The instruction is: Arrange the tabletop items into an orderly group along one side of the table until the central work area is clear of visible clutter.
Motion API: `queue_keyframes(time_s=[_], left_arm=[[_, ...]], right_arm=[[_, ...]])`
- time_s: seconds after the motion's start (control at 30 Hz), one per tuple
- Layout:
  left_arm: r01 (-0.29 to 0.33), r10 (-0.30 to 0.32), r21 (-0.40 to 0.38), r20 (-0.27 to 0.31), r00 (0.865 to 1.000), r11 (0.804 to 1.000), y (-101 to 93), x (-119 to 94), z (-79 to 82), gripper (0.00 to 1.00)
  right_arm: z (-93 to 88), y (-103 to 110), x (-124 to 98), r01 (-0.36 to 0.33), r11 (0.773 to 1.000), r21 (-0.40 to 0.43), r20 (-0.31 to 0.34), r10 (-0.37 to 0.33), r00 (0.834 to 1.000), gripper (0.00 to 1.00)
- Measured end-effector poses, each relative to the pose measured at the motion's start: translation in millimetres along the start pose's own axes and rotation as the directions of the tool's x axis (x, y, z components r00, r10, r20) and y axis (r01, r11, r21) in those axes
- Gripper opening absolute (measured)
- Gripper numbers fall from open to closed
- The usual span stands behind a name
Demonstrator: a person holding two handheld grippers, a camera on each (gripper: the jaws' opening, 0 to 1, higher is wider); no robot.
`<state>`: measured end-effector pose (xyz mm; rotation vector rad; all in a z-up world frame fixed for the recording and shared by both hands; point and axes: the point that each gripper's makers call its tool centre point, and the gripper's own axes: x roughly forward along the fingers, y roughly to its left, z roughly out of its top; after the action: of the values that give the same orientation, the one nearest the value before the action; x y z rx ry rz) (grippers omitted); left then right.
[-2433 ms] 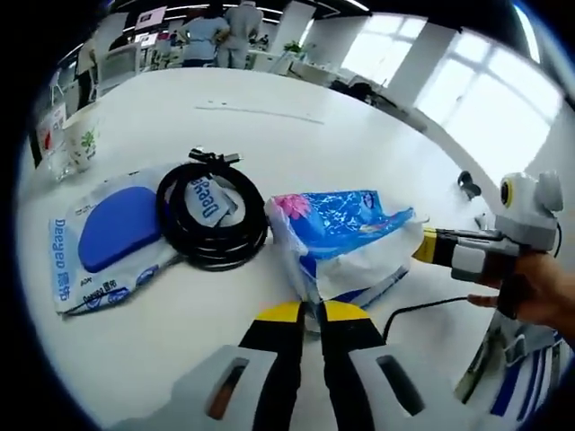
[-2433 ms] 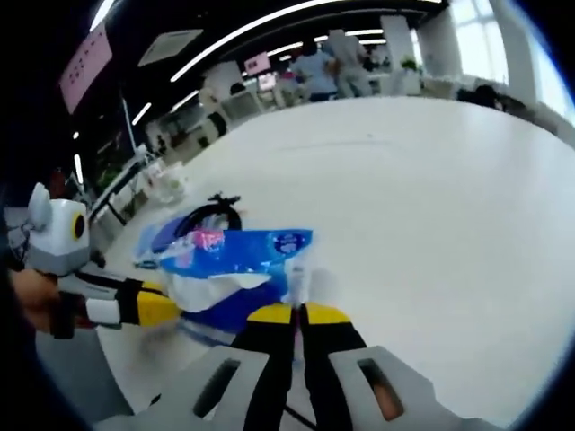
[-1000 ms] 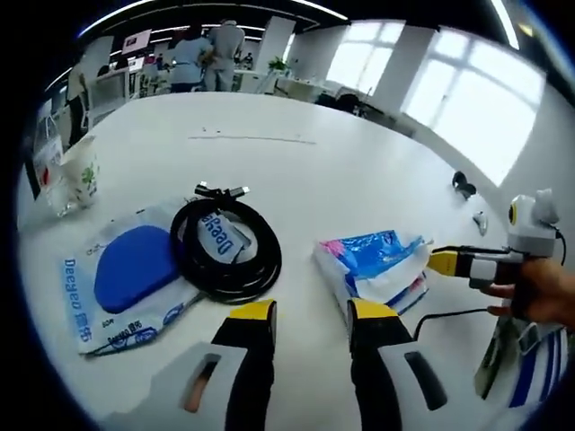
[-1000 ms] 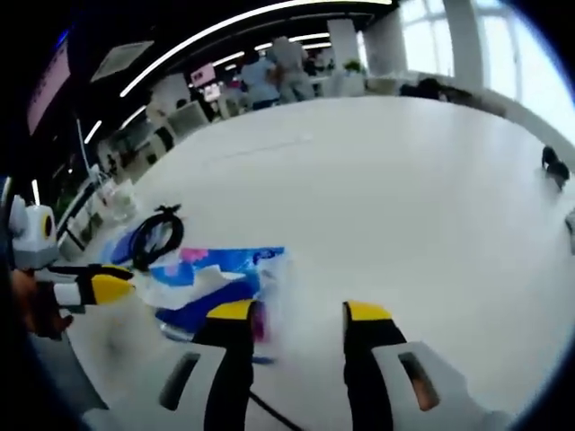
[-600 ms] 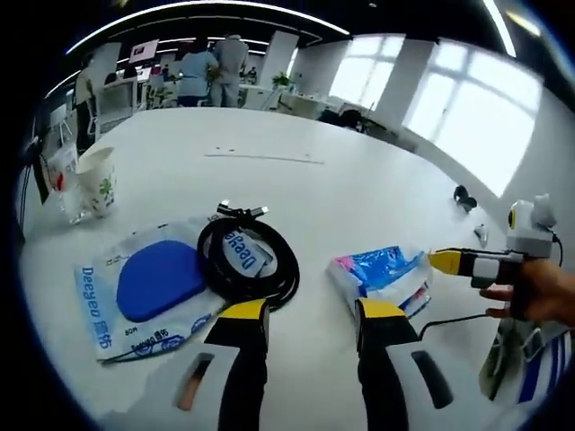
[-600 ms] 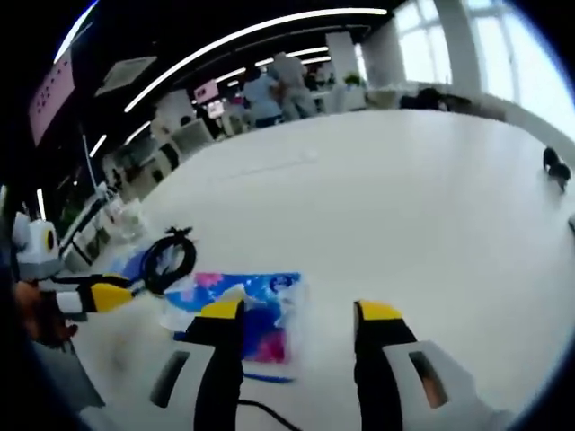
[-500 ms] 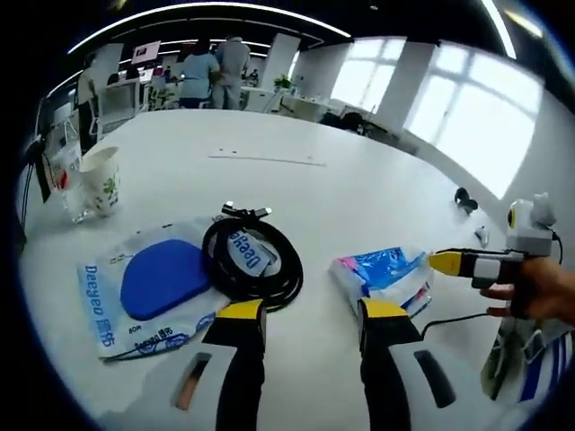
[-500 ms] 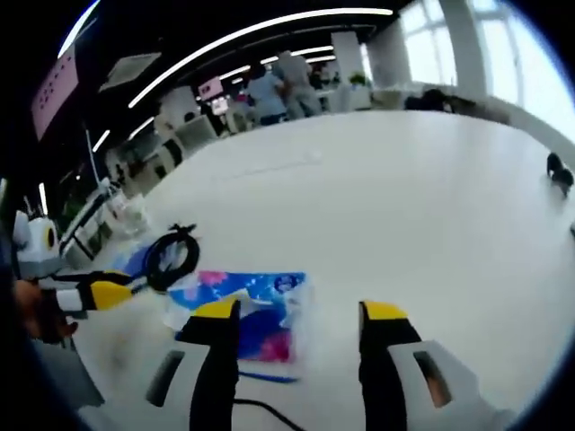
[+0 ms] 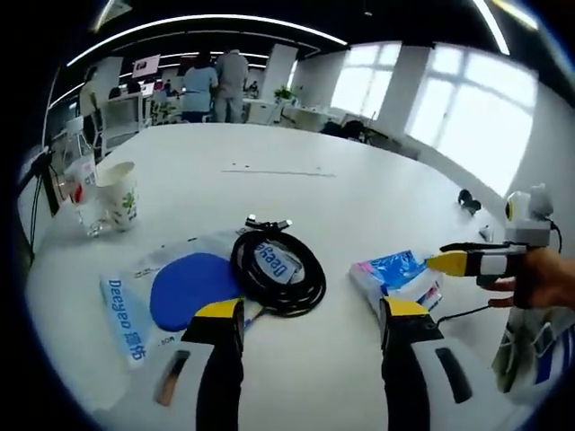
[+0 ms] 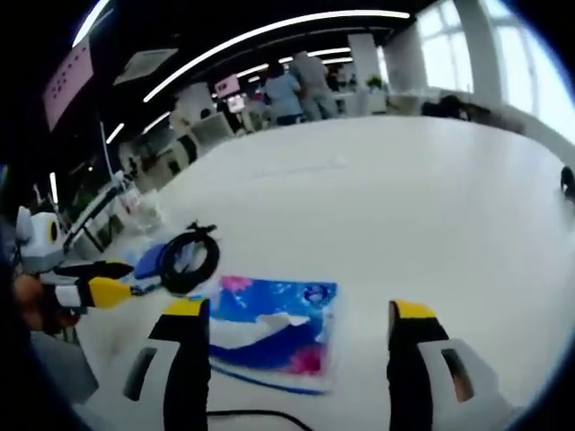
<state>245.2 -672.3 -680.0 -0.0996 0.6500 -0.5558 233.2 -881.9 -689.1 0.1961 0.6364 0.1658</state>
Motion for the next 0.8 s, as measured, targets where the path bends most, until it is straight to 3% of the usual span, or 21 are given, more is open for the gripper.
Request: queue_keyframes(time_s=[0.13, 0.5, 0.63, 0.8], left_arm=[[-0.025, 0.025, -0.003, 0.0, 1.0, 1.0, 15.2, -2, 1.5, 0.68], [-0.066, 0.067, -0.028, 0.023, 0.998, 0.997, 44.8, -10, 11.5, 0.78], [-0.085, 0.087, -0.048, 0.032, 0.996, 0.995, 58.9, -12, 15.6, 0.8], [-0.075, 0.075, 0.005, 0.017, 0.997, 0.997, 64.7, -12, 14.8, 0.86]], right_arm=[[13.8, 9, 3, -0.026, 1.0, -0.014, 0.035, 0.026, 0.999, 0.83], [35.2, 27, 19, -0.084, 0.996, -0.029, 0.048, 0.085, 0.995, 0.95], [34.5, 38, 28, -0.109, 0.993, -0.04, 0.017, 0.11, 0.994, 0.98], [32.0, 51, 41, -0.144, 0.989, -0.043, -0.019, 0.144, 0.989, 1.0]])
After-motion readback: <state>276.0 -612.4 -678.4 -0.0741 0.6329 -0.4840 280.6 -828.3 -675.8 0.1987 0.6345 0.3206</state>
